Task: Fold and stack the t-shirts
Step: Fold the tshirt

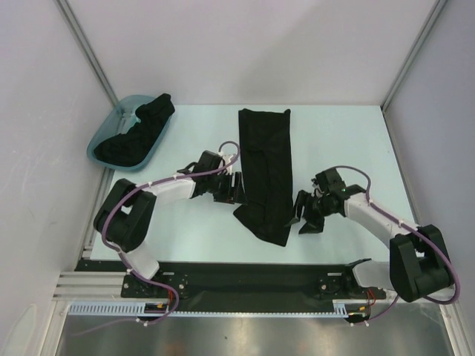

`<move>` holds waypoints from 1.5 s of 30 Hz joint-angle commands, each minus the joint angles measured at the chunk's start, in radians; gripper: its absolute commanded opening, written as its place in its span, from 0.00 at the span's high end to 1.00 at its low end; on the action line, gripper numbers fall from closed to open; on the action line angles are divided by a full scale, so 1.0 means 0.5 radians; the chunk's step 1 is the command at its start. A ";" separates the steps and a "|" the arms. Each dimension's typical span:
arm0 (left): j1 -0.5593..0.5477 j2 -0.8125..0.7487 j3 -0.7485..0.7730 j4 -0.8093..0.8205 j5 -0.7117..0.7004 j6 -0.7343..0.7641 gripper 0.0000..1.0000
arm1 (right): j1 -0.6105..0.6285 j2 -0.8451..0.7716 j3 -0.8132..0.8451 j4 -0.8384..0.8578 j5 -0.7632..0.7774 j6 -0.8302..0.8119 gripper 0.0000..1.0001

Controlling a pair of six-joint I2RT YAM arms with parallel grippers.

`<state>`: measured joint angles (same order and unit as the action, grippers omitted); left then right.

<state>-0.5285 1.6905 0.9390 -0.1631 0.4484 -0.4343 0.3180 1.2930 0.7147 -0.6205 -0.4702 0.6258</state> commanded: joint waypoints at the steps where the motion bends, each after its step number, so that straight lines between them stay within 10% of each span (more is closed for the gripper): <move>1: -0.023 0.031 -0.040 -0.027 0.005 0.105 0.34 | 0.119 -0.070 -0.131 0.253 -0.054 0.159 0.37; 18: -0.029 0.175 -0.086 0.010 0.109 0.151 0.41 | 0.189 0.025 -0.518 0.722 -0.014 0.445 0.51; 31: -0.078 -0.034 -0.350 -0.085 0.189 0.080 1.00 | 0.251 0.059 -0.521 0.689 -0.038 0.445 0.80; 35: -0.142 -0.221 -0.476 -0.146 0.192 -0.006 0.99 | 0.251 -0.039 -0.457 0.395 0.038 0.381 1.00; 45: -0.369 -0.617 -0.801 -0.073 0.100 -0.337 1.00 | 0.251 -0.126 -0.438 0.038 -0.008 0.151 1.00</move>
<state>-0.6914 1.4364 0.5827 -0.2199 0.5247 -0.5240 0.4381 1.2350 0.4759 -0.5190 -0.4717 0.7650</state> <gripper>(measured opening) 0.013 0.011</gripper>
